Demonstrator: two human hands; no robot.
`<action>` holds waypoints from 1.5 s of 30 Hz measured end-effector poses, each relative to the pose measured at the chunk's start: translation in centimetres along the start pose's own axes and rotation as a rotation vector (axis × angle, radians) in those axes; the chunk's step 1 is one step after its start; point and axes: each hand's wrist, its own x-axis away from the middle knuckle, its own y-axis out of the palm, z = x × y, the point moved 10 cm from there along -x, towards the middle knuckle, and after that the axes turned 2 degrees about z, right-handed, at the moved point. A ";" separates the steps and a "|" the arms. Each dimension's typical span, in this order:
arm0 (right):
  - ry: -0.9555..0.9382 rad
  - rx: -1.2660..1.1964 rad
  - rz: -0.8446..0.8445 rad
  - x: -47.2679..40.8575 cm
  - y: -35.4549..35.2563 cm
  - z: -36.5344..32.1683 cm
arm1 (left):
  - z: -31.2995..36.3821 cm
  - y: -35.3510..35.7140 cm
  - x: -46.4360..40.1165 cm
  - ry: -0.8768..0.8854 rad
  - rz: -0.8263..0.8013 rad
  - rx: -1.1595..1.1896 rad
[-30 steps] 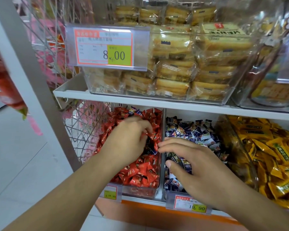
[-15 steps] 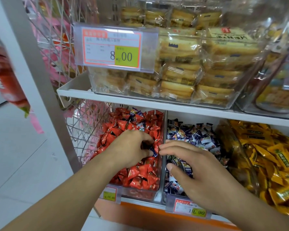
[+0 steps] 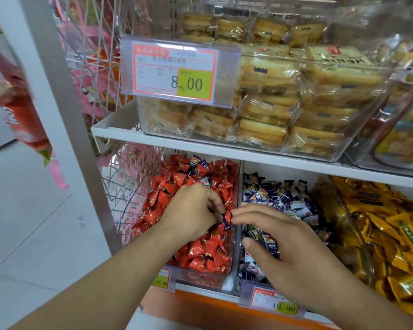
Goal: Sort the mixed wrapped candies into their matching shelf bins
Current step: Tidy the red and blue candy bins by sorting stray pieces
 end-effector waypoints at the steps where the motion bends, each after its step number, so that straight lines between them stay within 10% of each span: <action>1: -0.001 -0.001 0.000 0.0 0.0 0.0 | -0.1 -0.1 0.0 -0.008 0.005 0.003; 15: 0.067 -0.063 0.039 0.2 -0.5 0.4 | 0.2 -5.6 1.2 -0.034 0.229 0.468; 29: 0.221 -0.435 0.386 1.0 -4.7 2.6 | 7.5 -2.2 4.5 0.032 0.026 0.732; 38: 0.277 0.098 0.296 1.3 -6.8 5.0 | 0.6 -6.4 1.8 -0.014 0.272 0.299; 45: -0.014 0.041 0.035 0.0 -1.9 -0.8 | 2.4 -1.5 1.8 0.140 0.008 -0.007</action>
